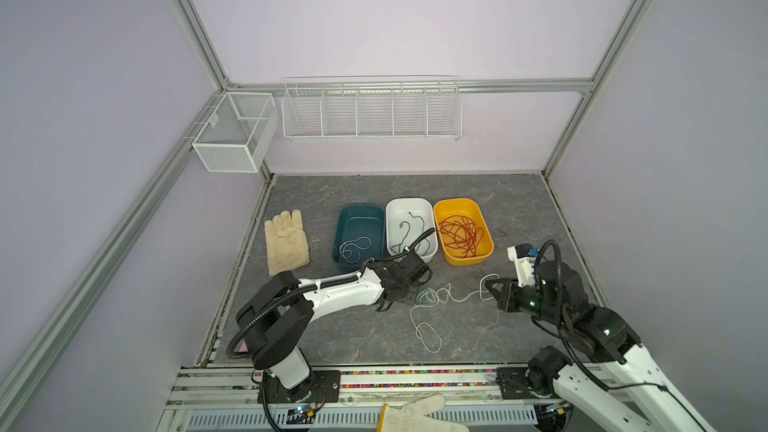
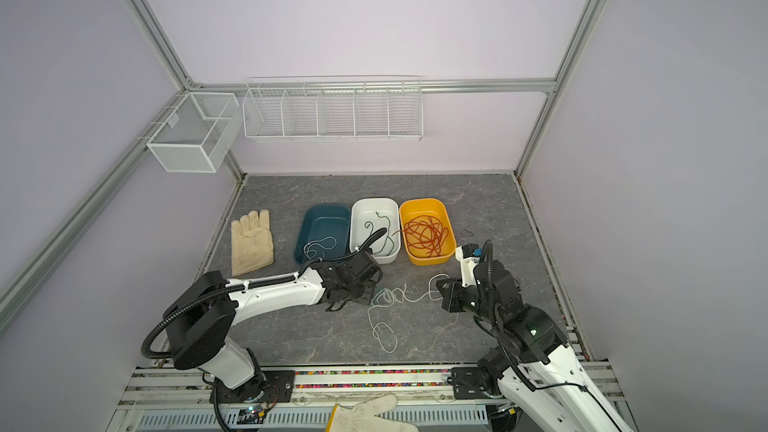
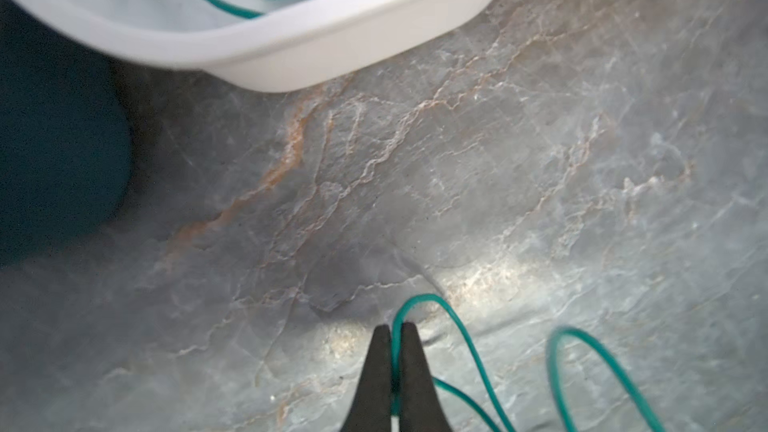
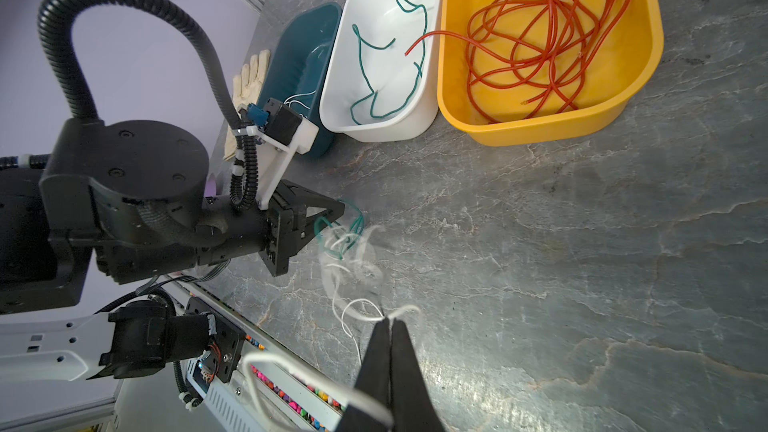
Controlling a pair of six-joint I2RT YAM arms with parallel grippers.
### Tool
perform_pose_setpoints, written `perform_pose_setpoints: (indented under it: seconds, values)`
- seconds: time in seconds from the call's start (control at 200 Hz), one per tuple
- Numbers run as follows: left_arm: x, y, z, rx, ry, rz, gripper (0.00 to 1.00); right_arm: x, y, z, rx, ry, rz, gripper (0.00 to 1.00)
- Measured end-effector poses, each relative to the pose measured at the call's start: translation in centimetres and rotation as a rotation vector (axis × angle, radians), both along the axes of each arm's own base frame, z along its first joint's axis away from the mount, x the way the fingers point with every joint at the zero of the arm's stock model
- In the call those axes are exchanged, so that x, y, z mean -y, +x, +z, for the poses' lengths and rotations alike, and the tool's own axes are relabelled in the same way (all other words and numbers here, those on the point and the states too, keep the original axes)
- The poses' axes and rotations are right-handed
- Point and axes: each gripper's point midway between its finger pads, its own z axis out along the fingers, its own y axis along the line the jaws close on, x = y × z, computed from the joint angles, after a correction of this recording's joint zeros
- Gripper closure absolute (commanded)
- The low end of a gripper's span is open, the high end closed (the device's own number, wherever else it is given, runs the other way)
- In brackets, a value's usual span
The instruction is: Untangle the cables
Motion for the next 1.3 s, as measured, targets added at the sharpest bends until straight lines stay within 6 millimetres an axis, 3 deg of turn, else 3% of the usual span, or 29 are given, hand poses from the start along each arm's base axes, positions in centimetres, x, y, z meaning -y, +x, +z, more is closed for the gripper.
perform_pose_setpoints:
  seconds: [0.12, 0.21, 0.485, 0.69, 0.85, 1.08, 1.299]
  values:
    - [-0.8, -0.2, 0.2, 0.002, 0.029, -0.005, 1.0, 0.1, 0.0, -0.2, -0.002, -0.005, -0.005, 0.94]
    - [-1.6, -0.4, 1.7, 0.025, 0.039, -0.018, 1.0, 0.4, 0.1, -0.7, -0.006, -0.019, -0.019, 0.94]
    - [-6.1, -0.6, 11.8, 0.227, -0.01, 0.005, 1.0, 1.8, 0.5, -3.2, -0.04, -0.071, -0.102, 0.94]
    - [-10.6, -1.5, 17.2, 0.341, 0.018, 0.02, 1.0, 2.9, 0.8, -5.5, -0.099, -0.11, -0.181, 0.94]
    - [-12.5, -1.9, 21.4, 0.403, 0.027, 0.017, 1.0, 3.7, 1.0, -7.9, -0.165, -0.132, -0.236, 0.94]
    - [-14.3, -2.3, 22.7, 0.41, 0.124, -0.017, 1.0, 3.7, 1.2, -10.7, -0.245, -0.117, -0.256, 0.94]
    - [-14.2, -2.3, 22.5, 0.401, 0.16, -0.045, 1.0, 1.7, 1.6, -8.7, -0.185, -0.035, -0.165, 0.94]
